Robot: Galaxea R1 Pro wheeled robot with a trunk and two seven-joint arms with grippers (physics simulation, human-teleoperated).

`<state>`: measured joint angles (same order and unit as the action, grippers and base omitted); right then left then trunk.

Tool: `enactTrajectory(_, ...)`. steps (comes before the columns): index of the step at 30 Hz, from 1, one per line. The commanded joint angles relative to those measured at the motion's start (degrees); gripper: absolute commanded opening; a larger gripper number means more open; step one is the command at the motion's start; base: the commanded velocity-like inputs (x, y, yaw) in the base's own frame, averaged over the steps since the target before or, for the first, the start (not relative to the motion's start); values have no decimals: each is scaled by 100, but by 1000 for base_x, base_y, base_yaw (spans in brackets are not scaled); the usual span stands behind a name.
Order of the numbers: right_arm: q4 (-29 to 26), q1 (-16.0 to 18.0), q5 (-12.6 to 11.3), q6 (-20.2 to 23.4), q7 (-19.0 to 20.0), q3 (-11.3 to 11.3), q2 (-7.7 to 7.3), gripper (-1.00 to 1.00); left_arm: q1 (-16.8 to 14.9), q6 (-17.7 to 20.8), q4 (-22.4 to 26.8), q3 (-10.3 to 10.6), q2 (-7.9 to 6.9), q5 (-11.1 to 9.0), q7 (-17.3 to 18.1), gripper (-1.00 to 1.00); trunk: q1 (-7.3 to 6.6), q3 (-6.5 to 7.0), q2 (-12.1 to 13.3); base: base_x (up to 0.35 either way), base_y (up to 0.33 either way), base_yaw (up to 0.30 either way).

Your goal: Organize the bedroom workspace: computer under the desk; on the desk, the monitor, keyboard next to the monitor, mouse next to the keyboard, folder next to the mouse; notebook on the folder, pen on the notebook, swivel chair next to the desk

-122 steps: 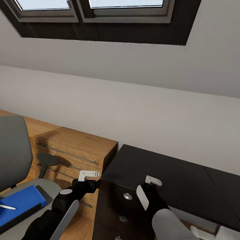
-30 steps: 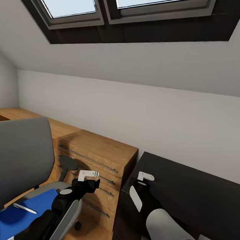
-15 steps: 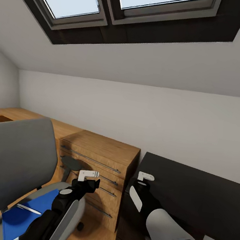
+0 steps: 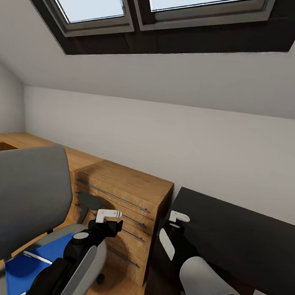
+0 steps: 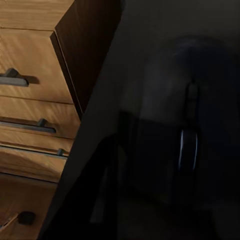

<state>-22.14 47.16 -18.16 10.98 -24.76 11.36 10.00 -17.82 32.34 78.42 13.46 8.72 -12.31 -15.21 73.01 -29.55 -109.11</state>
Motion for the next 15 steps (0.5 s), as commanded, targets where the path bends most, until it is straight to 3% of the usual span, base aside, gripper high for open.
enactTrajectory(1,-9,4,-12,42,-34,23,0,-100,-3,18,7,8,-2,-61,-52,100,-1,-7,-4,0,0,0)
enactTrajectory(5,-10,4,-12,59,-54,23,0,-100,-3,18,7,8,-2,-61,-52,100,-1,-7,-4,0,0,0)
enactTrajectory(6,-10,4,-12,60,-55,24,0,100,-4,18,7,8,-2,-61,-52,100,-1,-7,-4,0,0,0)
enactTrajectory(15,-10,4,3,36,-20,17,0,100,-5,18,7,8,-2,-61,-50,100,-1,-7,-4,0,0,0)
